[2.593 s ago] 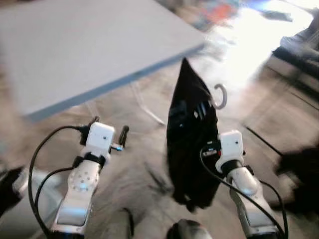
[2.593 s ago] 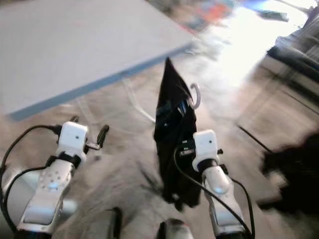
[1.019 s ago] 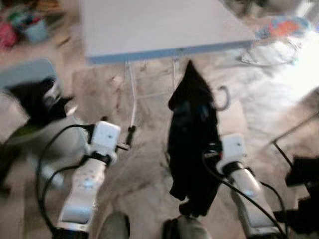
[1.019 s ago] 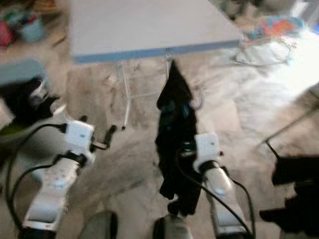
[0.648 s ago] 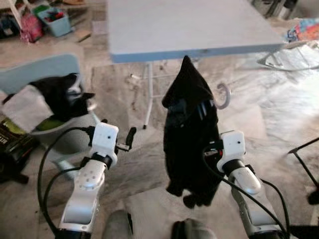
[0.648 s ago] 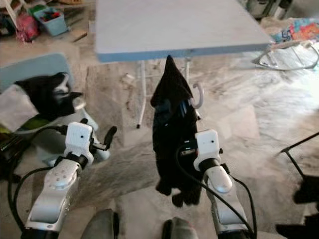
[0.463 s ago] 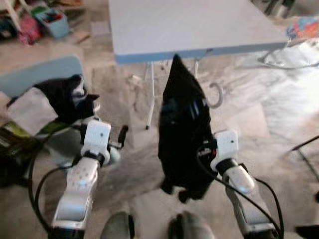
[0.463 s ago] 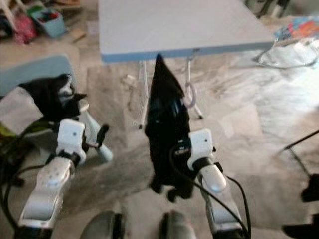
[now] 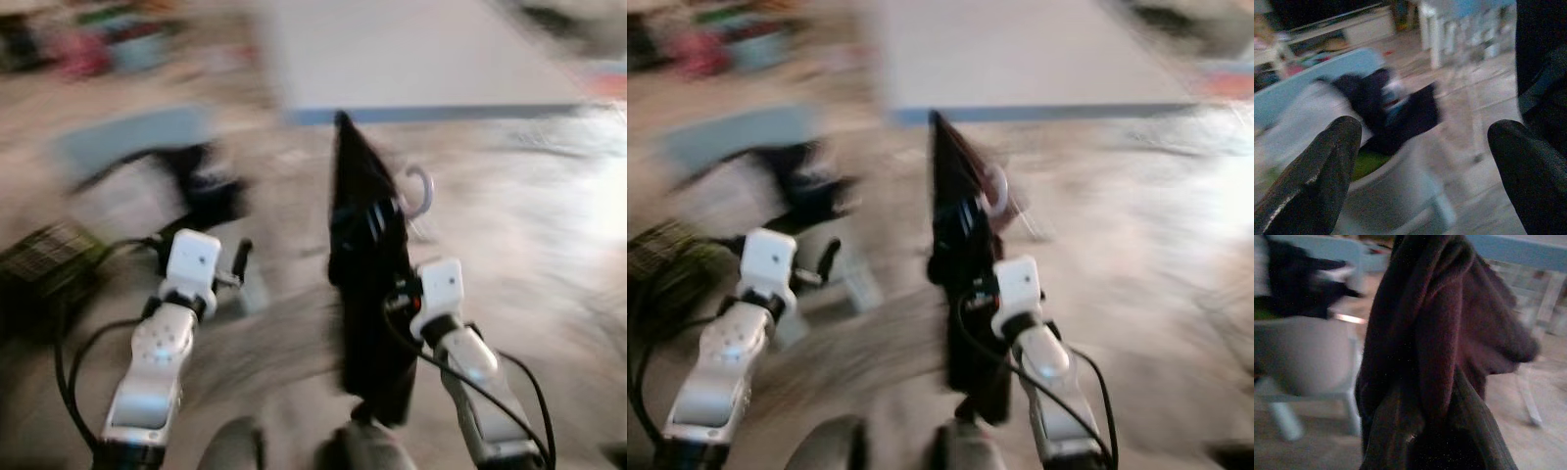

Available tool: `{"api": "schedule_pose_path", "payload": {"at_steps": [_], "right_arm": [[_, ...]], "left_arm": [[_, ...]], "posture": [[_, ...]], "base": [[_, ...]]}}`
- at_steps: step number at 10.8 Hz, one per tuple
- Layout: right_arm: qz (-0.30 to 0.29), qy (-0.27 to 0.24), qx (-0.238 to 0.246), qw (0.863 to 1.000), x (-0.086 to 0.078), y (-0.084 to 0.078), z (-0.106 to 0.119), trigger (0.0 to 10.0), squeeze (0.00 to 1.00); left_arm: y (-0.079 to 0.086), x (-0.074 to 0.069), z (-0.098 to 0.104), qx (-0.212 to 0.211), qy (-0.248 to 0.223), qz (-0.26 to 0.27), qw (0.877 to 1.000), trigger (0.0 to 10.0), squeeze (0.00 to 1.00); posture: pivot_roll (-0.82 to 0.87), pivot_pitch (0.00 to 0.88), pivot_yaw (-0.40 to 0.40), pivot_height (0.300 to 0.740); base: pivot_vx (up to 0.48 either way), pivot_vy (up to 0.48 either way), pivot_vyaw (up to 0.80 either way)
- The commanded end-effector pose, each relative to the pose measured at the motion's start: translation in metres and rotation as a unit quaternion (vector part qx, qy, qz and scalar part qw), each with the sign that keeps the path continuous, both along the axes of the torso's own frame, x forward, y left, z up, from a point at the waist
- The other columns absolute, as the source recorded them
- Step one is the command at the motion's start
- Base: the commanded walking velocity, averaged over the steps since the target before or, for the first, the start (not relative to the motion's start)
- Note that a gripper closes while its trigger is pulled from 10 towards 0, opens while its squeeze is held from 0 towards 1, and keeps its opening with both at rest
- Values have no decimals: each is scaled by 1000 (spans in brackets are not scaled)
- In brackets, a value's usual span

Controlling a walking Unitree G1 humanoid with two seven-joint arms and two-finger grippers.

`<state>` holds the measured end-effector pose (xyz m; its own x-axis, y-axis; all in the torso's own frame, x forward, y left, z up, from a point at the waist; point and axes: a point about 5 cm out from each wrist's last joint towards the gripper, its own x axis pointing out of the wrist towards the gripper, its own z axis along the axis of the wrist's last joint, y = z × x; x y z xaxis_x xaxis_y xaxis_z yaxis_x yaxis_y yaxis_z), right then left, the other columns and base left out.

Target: Hang hanger

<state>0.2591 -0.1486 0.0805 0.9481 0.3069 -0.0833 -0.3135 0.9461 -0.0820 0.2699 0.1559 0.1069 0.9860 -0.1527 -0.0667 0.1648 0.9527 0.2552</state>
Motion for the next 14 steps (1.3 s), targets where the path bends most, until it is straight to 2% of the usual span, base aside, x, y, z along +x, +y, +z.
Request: {"api": "schedule_pose_path", "payload": {"at_steps": [1,3,5,7,8,9,10,11,12,13,14], "right_arm": [[-2,-37,4,999,1,-4,14,10000,0],[-4,-39,2,999,3,-6,16,10000,0],[-10,-39,1,999,5,-10,17,10000,0],[-13,-42,1,999,6,-10,18,10000,0],[-3,-27,27,999,5,-7,20,10000,0],[43,-21,60,997,1,3,31,10000,0],[65,-12,81,994,-1,7,36,10000,0],[149,6,114,982,-10,18,53,10000,0],[185,15,130,974,-15,22,61,10000,0],[229,24,141,963,-19,26,68,10000,0],[256,30,144,956,-22,28,73,10000,0]], "left_arm": [[-5,5,1,4,2,-17,1000,10000,0],[-6,6,-10,19,40,-52,998,10000,0],[-13,6,-10,35,40,-82,995,10000,0],[-15,7,-8,29,32,-100,994,10000,0],[-14,9,-10,33,44,-98,994,10000,0],[-17,12,-10,41,47,-117,991,10000,0],[-19,15,-10,49,46,-125,990,10000,0],[-29,25,-8,58,43,-148,986,10000,0],[-36,31,-5,58,39,-160,985,10000,0],[-48,37,-3,73,27,-181,980,10000,0],[-62,41,-1,67,20,-199,978,10000,0]], "posture": [[-38,130,-58,740],[-45,126,-55,740],[-48,128,-54,740],[-47,128,-54,740],[-48,126,-51,740],[-48,127,-48,740],[-50,126,-48,740],[-69,125,-44,740],[-79,125,-43,740],[-86,123,-41,740],[-95,123,-41,740]], "base": [[0,0,800],[0,0,347],[0,0,0],[0,0,0],[0,0,0],[0,0,0],[0,0,0],[0,0,0],[0,0,0],[0,0,0],[0,0,0]]}}
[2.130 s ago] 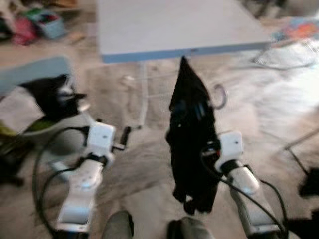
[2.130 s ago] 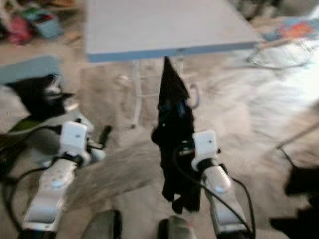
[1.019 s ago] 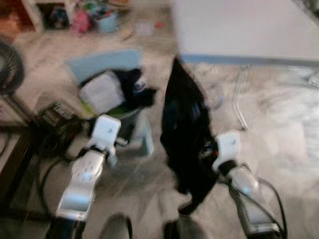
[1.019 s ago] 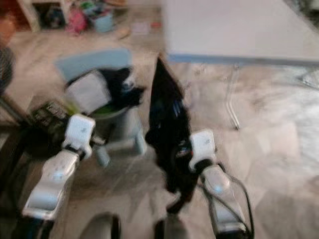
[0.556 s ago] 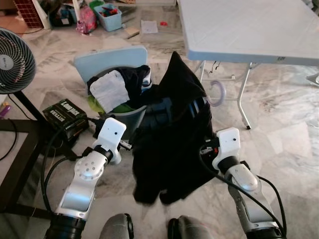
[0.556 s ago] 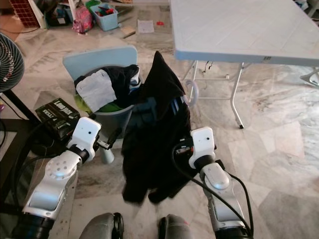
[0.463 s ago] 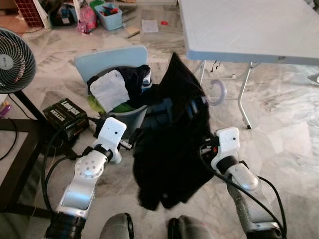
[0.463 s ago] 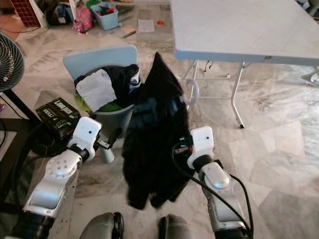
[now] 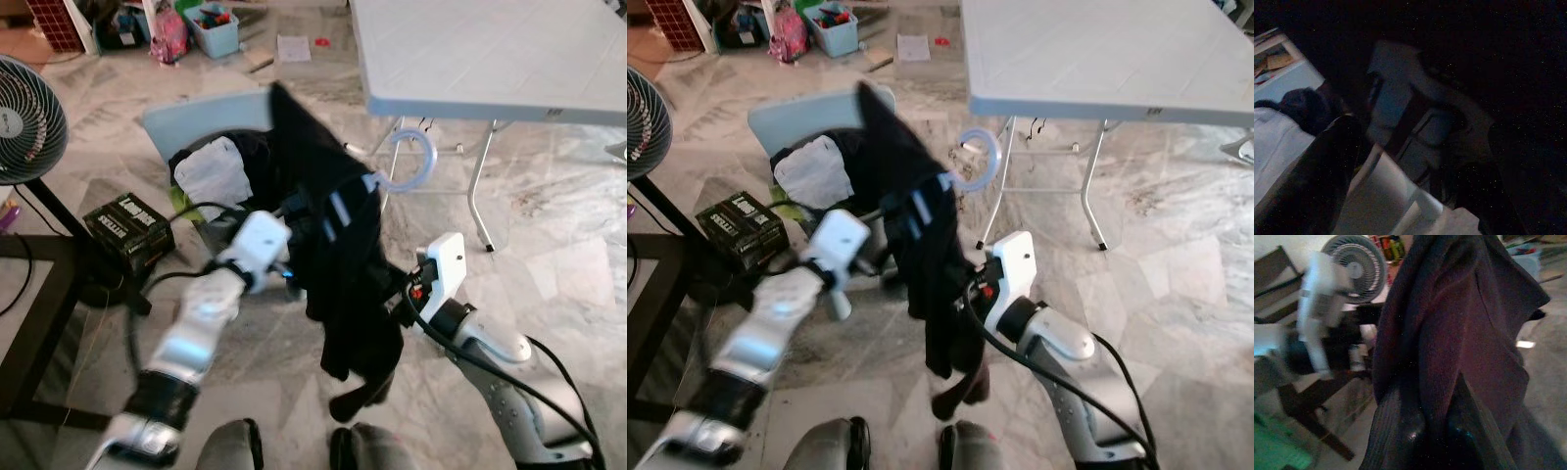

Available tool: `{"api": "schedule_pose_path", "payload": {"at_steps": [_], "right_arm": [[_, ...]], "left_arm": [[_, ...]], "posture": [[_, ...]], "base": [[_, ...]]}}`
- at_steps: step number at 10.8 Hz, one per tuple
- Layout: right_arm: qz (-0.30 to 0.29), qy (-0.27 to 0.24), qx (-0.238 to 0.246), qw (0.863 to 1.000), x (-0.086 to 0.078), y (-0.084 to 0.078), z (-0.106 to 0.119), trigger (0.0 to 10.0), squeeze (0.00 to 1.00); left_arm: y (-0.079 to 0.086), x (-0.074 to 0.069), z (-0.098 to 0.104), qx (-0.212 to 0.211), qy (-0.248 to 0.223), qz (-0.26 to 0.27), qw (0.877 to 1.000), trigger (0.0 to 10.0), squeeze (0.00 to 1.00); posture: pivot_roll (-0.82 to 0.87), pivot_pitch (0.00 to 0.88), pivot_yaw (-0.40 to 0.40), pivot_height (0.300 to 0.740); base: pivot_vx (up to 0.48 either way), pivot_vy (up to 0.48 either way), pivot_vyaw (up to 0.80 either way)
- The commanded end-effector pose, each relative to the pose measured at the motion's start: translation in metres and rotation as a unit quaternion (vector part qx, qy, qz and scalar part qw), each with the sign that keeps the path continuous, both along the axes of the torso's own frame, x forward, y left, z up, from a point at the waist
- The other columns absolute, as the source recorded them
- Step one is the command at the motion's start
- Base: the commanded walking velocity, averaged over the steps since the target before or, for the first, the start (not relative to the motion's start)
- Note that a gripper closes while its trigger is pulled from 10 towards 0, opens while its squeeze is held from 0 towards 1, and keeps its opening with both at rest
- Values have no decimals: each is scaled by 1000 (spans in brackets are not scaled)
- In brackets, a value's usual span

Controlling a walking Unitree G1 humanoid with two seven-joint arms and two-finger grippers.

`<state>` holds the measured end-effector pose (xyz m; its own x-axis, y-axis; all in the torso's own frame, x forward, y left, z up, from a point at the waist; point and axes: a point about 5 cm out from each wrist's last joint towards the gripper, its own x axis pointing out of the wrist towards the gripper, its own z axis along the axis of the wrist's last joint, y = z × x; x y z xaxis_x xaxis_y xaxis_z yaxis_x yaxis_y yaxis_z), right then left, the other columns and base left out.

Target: Hang hanger

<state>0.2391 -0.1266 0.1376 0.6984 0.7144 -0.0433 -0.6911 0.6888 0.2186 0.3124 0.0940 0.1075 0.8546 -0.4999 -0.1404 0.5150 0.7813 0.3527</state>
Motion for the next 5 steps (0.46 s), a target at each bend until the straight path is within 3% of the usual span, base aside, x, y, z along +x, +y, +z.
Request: {"api": "schedule_pose_path", "payload": {"at_steps": [1,3,5], "right_arm": [[40,-37,18,998,-2,10,21,10000,0],[52,-68,12,996,3,17,32,10000,0],[-9,-147,-46,988,25,17,44,10000,0]], "left_arm": [[-9,2,-1,3,1,-19,1000,10000,0],[-25,8,-1,-8,4,-33,999,10000,0],[-39,10,2,-26,4,-51,998,10000,0]], "posture": [[-98,124,-40,740],[-113,123,-43,740],[-124,123,-43,740]], "base": [[0,0,0],[0,0,0],[0,0,0]]}}
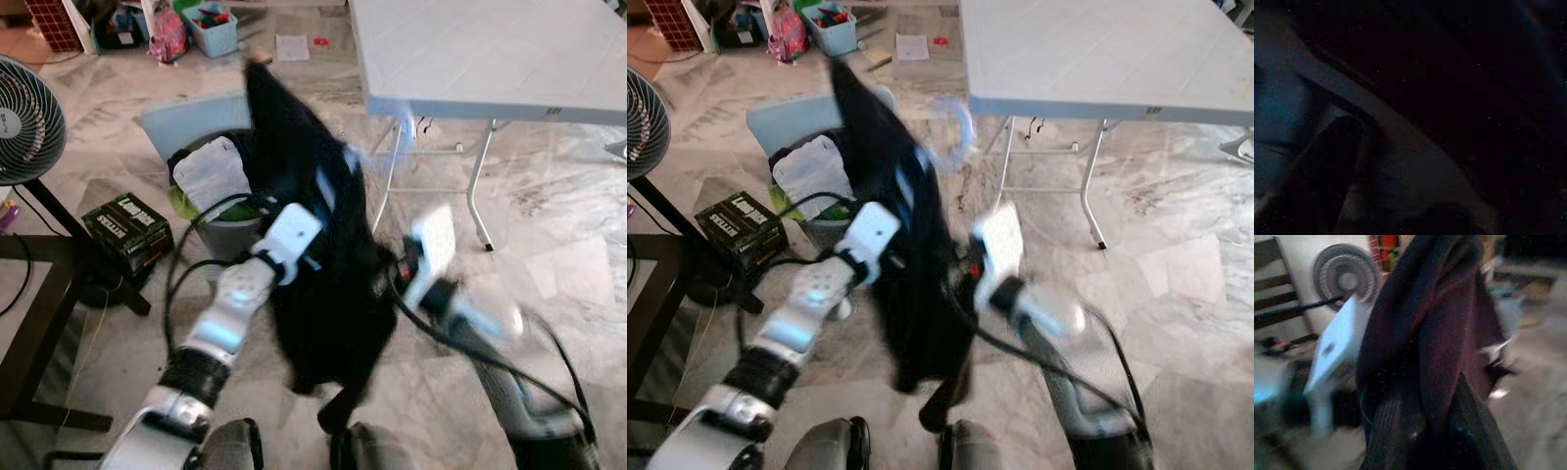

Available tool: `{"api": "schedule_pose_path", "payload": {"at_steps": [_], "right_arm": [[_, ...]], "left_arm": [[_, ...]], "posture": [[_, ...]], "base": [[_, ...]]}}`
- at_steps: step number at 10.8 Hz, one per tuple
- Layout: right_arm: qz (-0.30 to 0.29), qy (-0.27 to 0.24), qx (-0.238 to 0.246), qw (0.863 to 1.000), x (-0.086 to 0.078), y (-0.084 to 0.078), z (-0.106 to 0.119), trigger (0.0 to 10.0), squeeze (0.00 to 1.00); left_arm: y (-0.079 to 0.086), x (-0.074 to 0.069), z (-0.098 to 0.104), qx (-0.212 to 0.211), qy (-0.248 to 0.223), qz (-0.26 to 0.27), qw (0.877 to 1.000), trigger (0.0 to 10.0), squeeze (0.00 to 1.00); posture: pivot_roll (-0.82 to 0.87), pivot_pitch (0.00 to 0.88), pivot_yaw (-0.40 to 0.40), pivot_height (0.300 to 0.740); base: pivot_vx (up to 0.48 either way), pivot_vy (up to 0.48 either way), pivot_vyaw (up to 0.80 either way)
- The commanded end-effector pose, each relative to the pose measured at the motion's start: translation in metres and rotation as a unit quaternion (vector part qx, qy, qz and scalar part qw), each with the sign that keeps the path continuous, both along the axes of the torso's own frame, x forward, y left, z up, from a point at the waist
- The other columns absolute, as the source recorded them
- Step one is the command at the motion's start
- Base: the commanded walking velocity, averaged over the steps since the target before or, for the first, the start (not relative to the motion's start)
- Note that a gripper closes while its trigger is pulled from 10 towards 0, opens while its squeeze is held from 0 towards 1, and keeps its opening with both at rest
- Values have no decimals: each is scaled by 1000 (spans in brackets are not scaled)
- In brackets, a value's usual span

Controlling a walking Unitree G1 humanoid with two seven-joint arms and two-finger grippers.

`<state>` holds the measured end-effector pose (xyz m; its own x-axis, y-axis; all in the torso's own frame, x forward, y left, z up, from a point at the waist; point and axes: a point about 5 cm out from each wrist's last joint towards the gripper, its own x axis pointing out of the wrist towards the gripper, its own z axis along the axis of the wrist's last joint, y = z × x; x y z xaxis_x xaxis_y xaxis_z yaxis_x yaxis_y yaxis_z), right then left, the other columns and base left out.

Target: Hang hanger

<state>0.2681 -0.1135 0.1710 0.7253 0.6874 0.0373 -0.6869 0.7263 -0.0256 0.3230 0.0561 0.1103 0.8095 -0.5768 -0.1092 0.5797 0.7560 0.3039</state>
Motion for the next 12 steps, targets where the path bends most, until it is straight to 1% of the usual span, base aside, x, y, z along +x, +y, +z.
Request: {"api": "schedule_pose_path", "payload": {"at_steps": [1,2,3,4,5,6,7,8,9,10,11,12], "right_arm": [[-17,-59,10,998,8,4,19,10000,0],[-31,-70,17,997,14,4,24,10000,0],[-42,-83,2,996,17,2,25,10000,0],[-65,-98,-28,993,20,-3,21,10000,0],[-84,-86,-36,992,24,-9,12,10000,0],[-96,-89,-57,990,25,-12,7,10000,0],[-108,-119,-121,980,28,-17,-4,10000,0],[-137,-126,-138,973,32,-25,-9,10000,0],[-150,-121,-126,973,34,-27,-10,10000,0],[-153,-112,-109,976,35,-26,-9,10000,0],[-149,-114,-108,976,35,-25,-10,10000,0],[-152,-110,-100,977,36,-24,-12,10000,0]], "left_arm": [[-9,-1,-1,2,-1,-19,1000,10000,0],[-13,-2,1,-3,-4,-25,1000,10000,0],[-15,-2,3,-5,-7,-27,1000,10000,0],[-14,-2,4,-6,-10,-25,1000,10000,0],[-12,0,4,-7,-14,-17,1000,10000,0],[-9,3,6,-7,-24,1,1000,10000,0],[-1,7,8,2,-39,28,999,10000,0],[10,10,5,23,-45,59,997,10000,0],[14,11,2,28,-41,71,996,10000,0],[17,13,5,13,-44,83,996,10000,0],[16,15,12,-6,-55,85,995,10000,0],[11,16,14,-13,-54,77,996,10000,0]], "posture": [[-121,120,-46,740],[-121,117,-48,740],[-121,117,-48,740],[-125,116,-46,740],[-125,116,-46,740],[-125,116,-46,740],[-124,115,-43,740],[-124,115,-43,740],[-120,116,-42,740],[-120,117,-43,740],[-121,116,-45,740],[-121,116,-45,740]], "base": [[0,0,0],[0,0,0],[0,0,0],[0,0,0],[0,0,0],[0,0,0],[0,0,0],[0,0,0],[0,0,0],[0,0,0],[0,0,0],[0,0,0]]}}
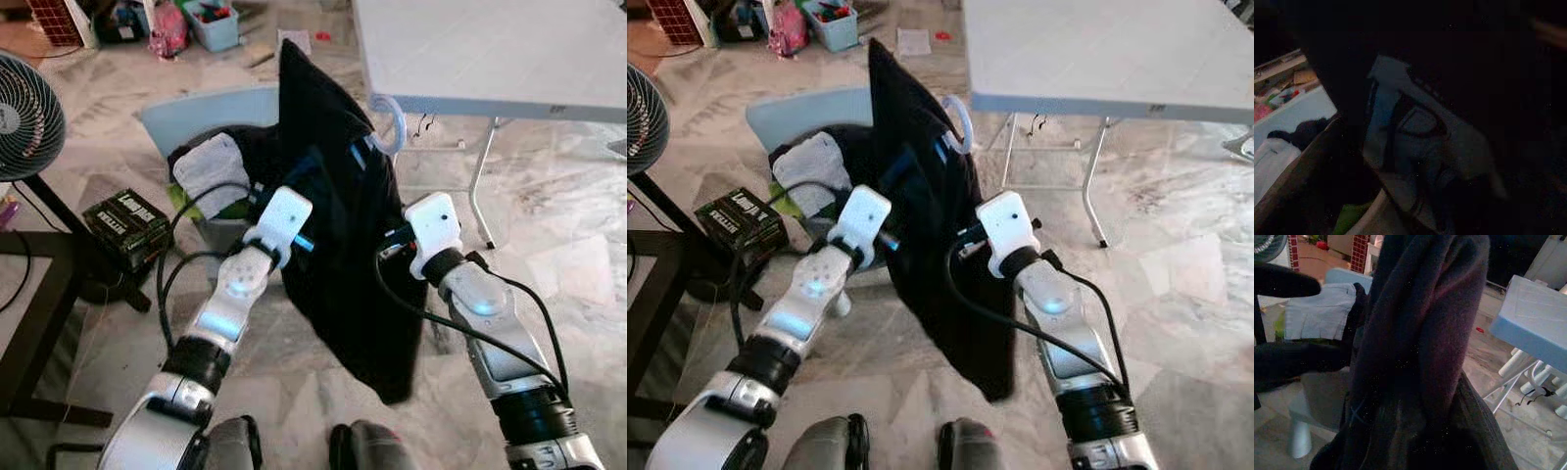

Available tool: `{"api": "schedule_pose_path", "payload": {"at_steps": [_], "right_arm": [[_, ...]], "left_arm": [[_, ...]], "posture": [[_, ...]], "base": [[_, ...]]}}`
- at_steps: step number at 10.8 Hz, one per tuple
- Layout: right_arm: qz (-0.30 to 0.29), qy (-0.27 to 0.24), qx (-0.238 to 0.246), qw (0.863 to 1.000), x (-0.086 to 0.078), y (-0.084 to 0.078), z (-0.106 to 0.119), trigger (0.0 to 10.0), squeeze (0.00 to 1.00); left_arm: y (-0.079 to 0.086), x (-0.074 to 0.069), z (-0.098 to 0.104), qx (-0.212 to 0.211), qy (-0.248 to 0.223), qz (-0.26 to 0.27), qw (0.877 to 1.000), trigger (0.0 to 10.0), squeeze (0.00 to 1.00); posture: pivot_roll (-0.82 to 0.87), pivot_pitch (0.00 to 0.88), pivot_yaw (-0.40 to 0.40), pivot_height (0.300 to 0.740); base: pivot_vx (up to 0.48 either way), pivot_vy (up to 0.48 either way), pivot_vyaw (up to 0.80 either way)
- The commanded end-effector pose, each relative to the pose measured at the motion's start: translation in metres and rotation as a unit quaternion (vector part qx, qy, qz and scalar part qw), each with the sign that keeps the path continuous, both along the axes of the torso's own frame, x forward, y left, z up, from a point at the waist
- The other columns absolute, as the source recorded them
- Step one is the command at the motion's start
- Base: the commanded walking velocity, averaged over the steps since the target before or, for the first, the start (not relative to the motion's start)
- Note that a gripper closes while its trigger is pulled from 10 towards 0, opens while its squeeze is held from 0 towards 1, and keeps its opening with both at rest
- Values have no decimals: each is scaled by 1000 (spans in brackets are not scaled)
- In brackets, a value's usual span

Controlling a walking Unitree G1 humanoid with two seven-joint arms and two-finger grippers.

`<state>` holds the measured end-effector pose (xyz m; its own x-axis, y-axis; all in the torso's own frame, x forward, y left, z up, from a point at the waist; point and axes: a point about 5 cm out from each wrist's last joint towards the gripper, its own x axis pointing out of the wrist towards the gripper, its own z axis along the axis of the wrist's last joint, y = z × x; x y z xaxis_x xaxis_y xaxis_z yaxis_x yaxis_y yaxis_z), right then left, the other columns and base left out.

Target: Hang hanger

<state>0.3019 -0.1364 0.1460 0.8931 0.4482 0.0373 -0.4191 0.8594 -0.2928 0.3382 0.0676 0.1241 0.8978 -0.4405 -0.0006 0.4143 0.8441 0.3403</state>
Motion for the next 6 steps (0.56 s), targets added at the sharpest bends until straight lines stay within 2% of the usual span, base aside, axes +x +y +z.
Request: {"api": "schedule_pose_path", "payload": {"at_steps": [1,2,3,4,5,6], "right_arm": [[5,-27,23,999,3,1,14,10000,0],[30,-18,33,999,0,8,15,10000,0],[47,-13,21,999,-3,12,10,10000,0],[37,-20,-9,999,-3,10,4,10000,0],[38,-12,10,999,-3,13,3,10000,0],[54,4,48,997,-6,19,5,10000,0]], "left_arm": [[-3,0,-1,-2,4,-6,1000,10000,0],[-8,0,2,-16,-2,-13,1000,10000,0],[-13,-1,9,-45,-6,-15,999,10000,0],[-16,-1,11,-45,-9,-19,999,10000,0],[-18,-2,9,-44,-7,-20,999,10000,0],[-17,-2,5,-33,-1,-18,999,10000,0]], "posture": [[-121,116,-45,740],[-126,117,-45,740],[-127,116,-46,740],[-126,117,-47,740],[-123,116,-48,740],[-122,118,-47,740]], "base": [[0,0,0],[0,0,0],[0,0,0],[0,0,0],[0,0,0],[0,0,0]]}}
